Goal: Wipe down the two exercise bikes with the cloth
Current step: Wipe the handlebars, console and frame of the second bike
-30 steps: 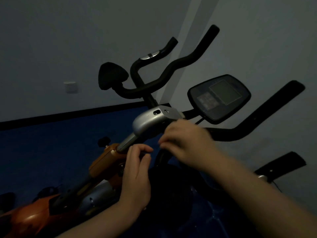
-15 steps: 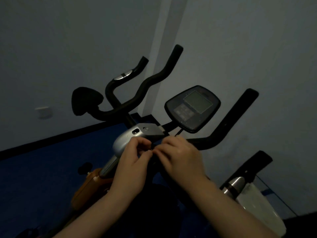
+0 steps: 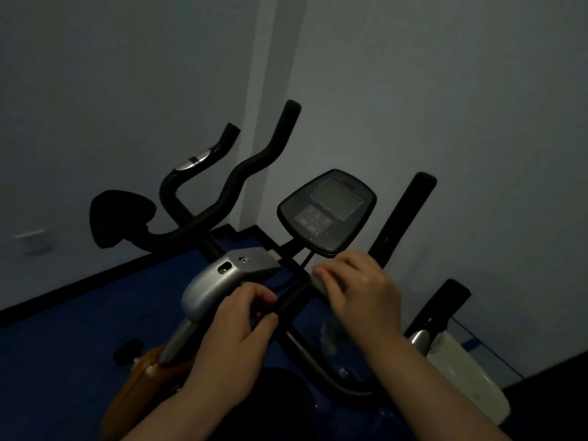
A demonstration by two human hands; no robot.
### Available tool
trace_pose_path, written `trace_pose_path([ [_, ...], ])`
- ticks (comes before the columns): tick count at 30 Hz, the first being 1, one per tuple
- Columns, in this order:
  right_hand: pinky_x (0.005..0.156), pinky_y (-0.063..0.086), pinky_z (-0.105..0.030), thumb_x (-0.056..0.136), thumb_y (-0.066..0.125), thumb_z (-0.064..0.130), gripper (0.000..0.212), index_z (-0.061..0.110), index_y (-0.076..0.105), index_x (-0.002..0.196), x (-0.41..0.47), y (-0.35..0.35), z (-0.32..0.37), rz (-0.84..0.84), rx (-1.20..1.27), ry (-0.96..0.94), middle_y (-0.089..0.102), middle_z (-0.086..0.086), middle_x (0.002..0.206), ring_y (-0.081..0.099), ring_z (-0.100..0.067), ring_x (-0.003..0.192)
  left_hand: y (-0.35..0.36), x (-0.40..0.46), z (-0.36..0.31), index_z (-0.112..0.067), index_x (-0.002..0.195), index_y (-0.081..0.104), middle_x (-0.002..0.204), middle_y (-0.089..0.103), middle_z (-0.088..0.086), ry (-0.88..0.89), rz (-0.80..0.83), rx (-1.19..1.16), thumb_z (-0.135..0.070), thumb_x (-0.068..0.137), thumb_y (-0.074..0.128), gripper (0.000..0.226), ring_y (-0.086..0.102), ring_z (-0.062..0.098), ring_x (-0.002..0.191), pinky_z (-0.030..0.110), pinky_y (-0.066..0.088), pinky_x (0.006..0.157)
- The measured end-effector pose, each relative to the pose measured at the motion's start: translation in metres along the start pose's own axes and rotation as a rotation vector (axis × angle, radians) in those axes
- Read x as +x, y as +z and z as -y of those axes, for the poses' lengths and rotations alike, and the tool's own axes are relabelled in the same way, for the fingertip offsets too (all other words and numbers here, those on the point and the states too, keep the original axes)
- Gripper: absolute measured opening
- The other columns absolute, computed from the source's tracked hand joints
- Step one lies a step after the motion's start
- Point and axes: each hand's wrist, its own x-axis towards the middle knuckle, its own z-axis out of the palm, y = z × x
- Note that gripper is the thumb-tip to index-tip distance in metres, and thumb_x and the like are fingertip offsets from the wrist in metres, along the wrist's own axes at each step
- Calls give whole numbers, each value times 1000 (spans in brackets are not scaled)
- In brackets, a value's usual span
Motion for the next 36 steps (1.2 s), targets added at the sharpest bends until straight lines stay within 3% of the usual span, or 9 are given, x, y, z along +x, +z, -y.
trace_pose_path([
  [4,52,41,-25,83,70,22,10,14,73,79,27,-22,-25,-31,-159,178,62,0,81,59,-19,72,6,30,-13,-38,88,57,90,60,-17,119,40,12,-17,86,59,20,58,2,87,24,47,77],
  [6,55,32,-22,85,67,24,11,15,69,79,55,-45,-42,-181,-186,199,60,-1,84,57,-19,73,16,51,-23,-36,87,56,90,58,-18,203,39,62,-17,87,58,20,56,1,87,19,44,75],
  [9,58,37,-25,84,68,25,10,16,67,80,101,-71,-57,-295,-279,50,57,-4,90,54,-20,80,38,75,-30,-31,94,56,92,56,-17,293,55,122,-19,91,56,13,55,1,89,26,46,79],
  [14,60,28,-30,68,78,5,17,15,66,74,113,-48,-69,-64,-694,-214,60,-1,75,54,-24,73,54,85,-19,-38,107,47,101,51,-18,281,81,220,-43,94,40,15,51,-1,91,21,40,77],
  [16,58,29,-30,70,75,2,16,14,65,76,90,-35,-70,-15,-635,-171,60,-1,73,52,-23,72,55,82,-17,-34,108,48,101,50,-19,339,62,362,-47,94,36,23,49,0,89,22,35,76],
  [20,56,38,-20,88,64,16,4,18,67,85,39,-15,-52,10,-187,206,61,7,83,51,-14,78,56,77,-20,-28,109,52,104,53,-14,419,73,472,-45,96,38,25,54,9,91,25,36,76],
  [27,49,43,-29,85,68,13,2,13,70,85,80,-41,-68,-52,-482,-67,66,-1,81,56,-24,71,56,79,-20,-28,109,51,98,47,-16,410,111,485,-44,96,33,27,52,8,90,26,37,77],
  [32,55,46,-26,91,60,21,8,22,68,90,17,-1,-31,-131,-130,312,67,8,86,57,-13,76,54,82,-18,-31,98,47,89,47,-16,334,124,397,-38,99,34,15,47,4,75,26,30,67],
  [36,65,52,-28,91,58,25,10,25,67,96,16,-18,-23,55,3,246,68,10,91,62,-9,80,53,85,-15,-31,92,45,78,57,-9,248,203,342,-36,100,31,17,54,5,69,27,36,56],
])
